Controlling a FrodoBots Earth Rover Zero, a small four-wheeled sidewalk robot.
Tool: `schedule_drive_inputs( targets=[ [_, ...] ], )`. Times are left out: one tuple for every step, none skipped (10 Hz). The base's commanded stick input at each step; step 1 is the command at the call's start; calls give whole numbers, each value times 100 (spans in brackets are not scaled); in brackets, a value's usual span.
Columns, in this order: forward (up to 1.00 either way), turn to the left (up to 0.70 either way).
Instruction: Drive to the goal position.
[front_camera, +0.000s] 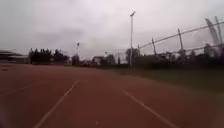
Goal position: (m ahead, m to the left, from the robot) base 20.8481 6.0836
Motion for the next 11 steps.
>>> schedule_drive_inputs(
  targets=[
    [70,0],
    [70,0],
    [70,0],
    [70,0],
    [70,0],
    [70,0],
    [70,0],
    [70,0],
    [70,0],
    [70,0],
    [70,0]
  ],
)
